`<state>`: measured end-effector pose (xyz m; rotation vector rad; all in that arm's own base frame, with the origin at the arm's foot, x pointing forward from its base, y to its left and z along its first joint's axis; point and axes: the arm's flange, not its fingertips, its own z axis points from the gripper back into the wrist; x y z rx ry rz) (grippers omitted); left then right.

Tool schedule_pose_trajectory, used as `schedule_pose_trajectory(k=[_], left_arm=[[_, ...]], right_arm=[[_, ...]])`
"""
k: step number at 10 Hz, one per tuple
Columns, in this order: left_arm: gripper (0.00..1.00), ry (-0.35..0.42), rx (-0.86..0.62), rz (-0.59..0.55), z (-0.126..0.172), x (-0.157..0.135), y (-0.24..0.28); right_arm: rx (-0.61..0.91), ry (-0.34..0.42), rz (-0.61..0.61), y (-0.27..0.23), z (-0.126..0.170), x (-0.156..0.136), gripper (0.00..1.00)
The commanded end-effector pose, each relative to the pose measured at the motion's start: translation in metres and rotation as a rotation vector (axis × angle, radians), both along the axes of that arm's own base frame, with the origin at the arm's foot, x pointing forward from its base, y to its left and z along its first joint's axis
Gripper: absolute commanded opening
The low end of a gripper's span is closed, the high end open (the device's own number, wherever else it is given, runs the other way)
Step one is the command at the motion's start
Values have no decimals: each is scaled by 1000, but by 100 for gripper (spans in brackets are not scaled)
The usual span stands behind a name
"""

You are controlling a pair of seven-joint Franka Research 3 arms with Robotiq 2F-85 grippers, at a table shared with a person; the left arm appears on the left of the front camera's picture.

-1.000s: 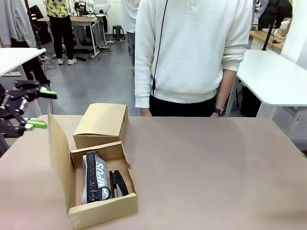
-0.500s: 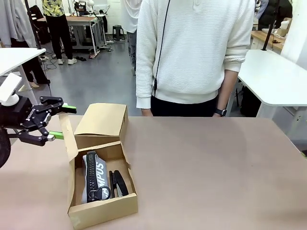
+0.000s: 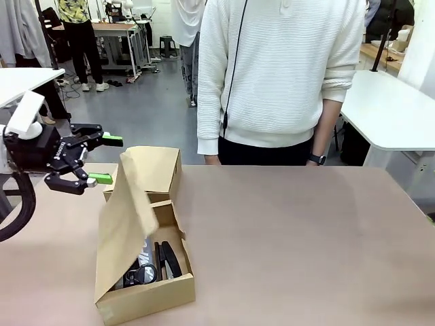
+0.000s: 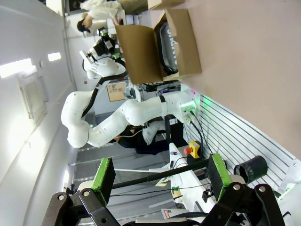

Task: Place items inside the box.
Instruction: Close the lid of the Mailer Box closest to the robot.

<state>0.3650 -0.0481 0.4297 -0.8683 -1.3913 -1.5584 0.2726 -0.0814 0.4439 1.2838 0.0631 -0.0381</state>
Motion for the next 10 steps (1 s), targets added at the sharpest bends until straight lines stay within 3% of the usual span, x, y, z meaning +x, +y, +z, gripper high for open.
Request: schedule_pose_trajectory(k=[1, 2, 4, 7, 10], left_arm=[[100, 55, 102, 31, -96, -115, -28], [100, 0, 0, 0, 0, 0, 0], [100, 0, 0, 0, 0, 0, 0], [100, 98, 106, -17, -60, -3, -19], [100, 88, 216, -25, -100, -6, -36]], right_arm=[[10, 17, -5, 0, 5, 0, 100], [10, 17, -5, 0, 5, 0, 100], [10, 17, -5, 0, 5, 0, 100], [10, 17, -5, 0, 5, 0, 100], [10, 17, -5, 0, 5, 0, 100]])
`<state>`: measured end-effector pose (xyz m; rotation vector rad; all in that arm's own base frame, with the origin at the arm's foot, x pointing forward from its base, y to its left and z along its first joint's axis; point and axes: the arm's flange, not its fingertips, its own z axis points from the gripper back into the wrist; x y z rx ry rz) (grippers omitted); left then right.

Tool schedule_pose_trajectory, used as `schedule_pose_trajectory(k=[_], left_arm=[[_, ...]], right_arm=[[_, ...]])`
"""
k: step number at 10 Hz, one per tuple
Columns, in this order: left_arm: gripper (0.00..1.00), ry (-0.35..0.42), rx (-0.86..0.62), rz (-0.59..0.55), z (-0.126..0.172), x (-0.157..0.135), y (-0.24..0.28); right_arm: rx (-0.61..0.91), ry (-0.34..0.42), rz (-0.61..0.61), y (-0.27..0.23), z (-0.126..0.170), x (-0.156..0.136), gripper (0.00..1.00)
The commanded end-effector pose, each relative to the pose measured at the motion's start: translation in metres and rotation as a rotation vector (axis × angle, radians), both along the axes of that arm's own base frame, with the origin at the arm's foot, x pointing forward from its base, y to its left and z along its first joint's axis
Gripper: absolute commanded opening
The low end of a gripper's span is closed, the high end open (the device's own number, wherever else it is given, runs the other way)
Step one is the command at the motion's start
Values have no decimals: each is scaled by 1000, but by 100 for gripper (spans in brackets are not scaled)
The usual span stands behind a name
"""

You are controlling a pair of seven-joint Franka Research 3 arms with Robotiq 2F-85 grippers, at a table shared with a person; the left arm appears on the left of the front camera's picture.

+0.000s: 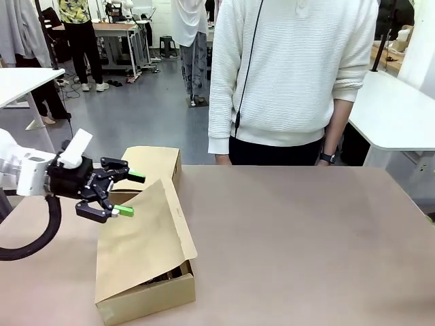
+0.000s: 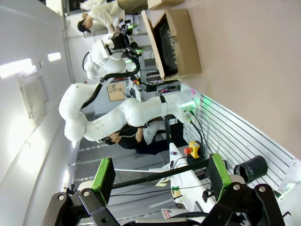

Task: Place items inside the box.
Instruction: Close the lid of the Mailer Box closest to the robot.

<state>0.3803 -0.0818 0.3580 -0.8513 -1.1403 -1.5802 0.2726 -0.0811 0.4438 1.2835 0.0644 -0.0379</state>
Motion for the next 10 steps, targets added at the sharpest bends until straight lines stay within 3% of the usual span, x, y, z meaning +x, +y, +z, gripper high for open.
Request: schedule_pose_trajectory(k=[1, 4, 7, 10], left_arm=[[100, -44, 76, -28, -36, -25, -4], [100, -8, 236, -77, -57, -27, -2], [100, -16, 252, -79, -63, -28, -4], [100, -48, 106, -44, -23, -24, 6]], right_arm=[[10, 16, -5, 0, 6, 0, 100], [10, 16, -5, 0, 6, 0, 100], [10, 16, -5, 0, 6, 0, 100], [10, 16, -5, 0, 6, 0, 100]])
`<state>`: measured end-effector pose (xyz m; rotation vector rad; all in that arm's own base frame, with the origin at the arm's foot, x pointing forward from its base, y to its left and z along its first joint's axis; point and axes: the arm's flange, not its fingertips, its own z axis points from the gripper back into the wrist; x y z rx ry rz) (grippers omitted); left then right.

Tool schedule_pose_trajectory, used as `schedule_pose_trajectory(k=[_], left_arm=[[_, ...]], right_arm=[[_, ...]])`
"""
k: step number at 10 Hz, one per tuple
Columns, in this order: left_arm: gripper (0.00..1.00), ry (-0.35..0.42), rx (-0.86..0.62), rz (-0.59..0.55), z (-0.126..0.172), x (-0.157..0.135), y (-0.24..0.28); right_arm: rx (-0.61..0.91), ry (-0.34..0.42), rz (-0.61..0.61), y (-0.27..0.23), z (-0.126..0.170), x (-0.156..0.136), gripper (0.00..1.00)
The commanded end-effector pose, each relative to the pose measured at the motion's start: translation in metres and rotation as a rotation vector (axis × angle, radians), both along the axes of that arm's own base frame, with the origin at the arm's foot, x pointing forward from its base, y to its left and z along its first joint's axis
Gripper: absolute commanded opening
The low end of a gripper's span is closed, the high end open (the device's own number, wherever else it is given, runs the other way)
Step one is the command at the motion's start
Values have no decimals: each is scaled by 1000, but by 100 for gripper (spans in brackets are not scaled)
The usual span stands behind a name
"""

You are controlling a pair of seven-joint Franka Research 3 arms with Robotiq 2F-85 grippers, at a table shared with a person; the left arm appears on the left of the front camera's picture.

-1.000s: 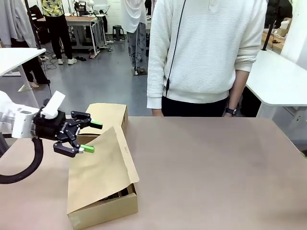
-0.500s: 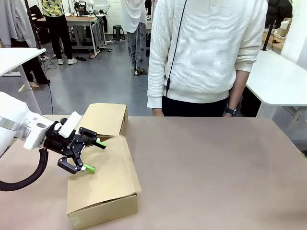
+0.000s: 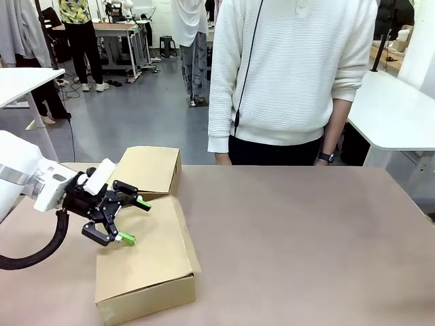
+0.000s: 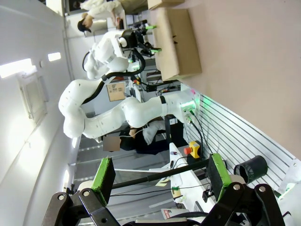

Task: Place items inside the box.
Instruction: Close the lid of the Mailer Box closest to the robot.

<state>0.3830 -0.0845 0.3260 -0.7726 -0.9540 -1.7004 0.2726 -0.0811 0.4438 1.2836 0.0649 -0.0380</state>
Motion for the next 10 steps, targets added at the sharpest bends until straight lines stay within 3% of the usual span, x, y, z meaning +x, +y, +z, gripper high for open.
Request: schedule_pose_trajectory(k=[1, 2, 4, 6, 8, 10], left_arm=[[100, -54, -185, 43, 40, -26, 22], [100, -27, -292, 92, 73, -27, 40], [100, 177, -385, 228, 116, -25, 81], [100, 425, -403, 596, 132, -16, 109], [100, 793, -322, 685, 135, -6, 147], [100, 1076, -195, 679, 108, 0, 174]], right_arm=[[10, 16, -6, 0, 6, 0, 100], [10, 16, -6, 0, 6, 0, 100], [10, 16, -6, 0, 6, 0, 100], [10, 16, -6, 0, 6, 0, 100], [10, 16, -6, 0, 6, 0, 100], [10, 16, -6, 0, 6, 0, 100]])
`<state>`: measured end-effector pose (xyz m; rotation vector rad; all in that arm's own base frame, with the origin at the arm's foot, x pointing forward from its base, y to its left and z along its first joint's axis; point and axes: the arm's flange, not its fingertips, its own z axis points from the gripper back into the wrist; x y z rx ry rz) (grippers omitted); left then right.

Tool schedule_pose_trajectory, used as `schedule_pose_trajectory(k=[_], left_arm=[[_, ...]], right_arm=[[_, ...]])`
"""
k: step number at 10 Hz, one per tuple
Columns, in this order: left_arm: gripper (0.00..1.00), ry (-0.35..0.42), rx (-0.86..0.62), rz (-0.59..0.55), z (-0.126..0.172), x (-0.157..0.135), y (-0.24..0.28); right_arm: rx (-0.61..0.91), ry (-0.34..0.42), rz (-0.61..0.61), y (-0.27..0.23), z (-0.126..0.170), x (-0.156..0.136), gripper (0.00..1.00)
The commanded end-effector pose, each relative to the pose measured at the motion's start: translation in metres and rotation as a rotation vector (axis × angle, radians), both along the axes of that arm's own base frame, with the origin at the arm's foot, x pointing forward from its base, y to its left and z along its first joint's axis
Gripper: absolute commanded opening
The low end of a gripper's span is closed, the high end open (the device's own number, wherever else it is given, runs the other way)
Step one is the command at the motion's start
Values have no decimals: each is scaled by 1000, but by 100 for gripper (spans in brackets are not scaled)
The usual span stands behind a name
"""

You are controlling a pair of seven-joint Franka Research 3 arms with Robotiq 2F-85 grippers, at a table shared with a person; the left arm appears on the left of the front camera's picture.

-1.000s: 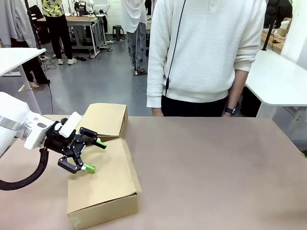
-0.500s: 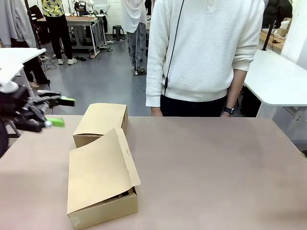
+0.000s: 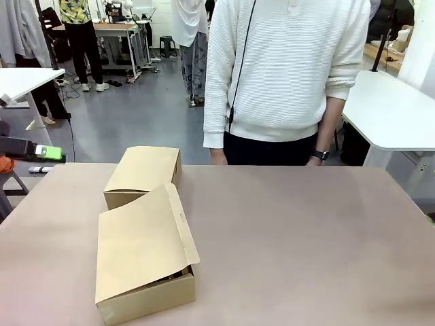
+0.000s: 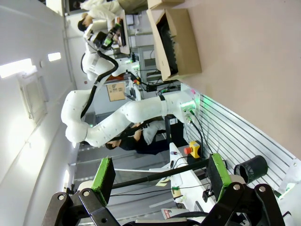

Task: Place items inside the box.
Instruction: Close the lid of the Mailer Box closest to the robot.

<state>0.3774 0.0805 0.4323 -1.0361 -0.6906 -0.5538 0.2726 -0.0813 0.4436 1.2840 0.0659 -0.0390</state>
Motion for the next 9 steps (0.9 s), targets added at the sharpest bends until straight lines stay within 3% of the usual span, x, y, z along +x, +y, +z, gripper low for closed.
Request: schedule_pose_trajectory(k=[1, 2, 3, 9], left_arm=[[100, 295, -126, -57, -20, 7, 26], [100, 231, -184, -135, -46, 5, 35], [100, 162, -50, -32, -18, 0, 7], [100, 162, -50, -32, -18, 0, 7]], right_arm=[[9, 15, -5, 0, 6, 0, 100], [9, 15, -5, 0, 6, 0, 100], [9, 15, -5, 0, 6, 0, 100], [9, 15, -5, 0, 6, 0, 100]])
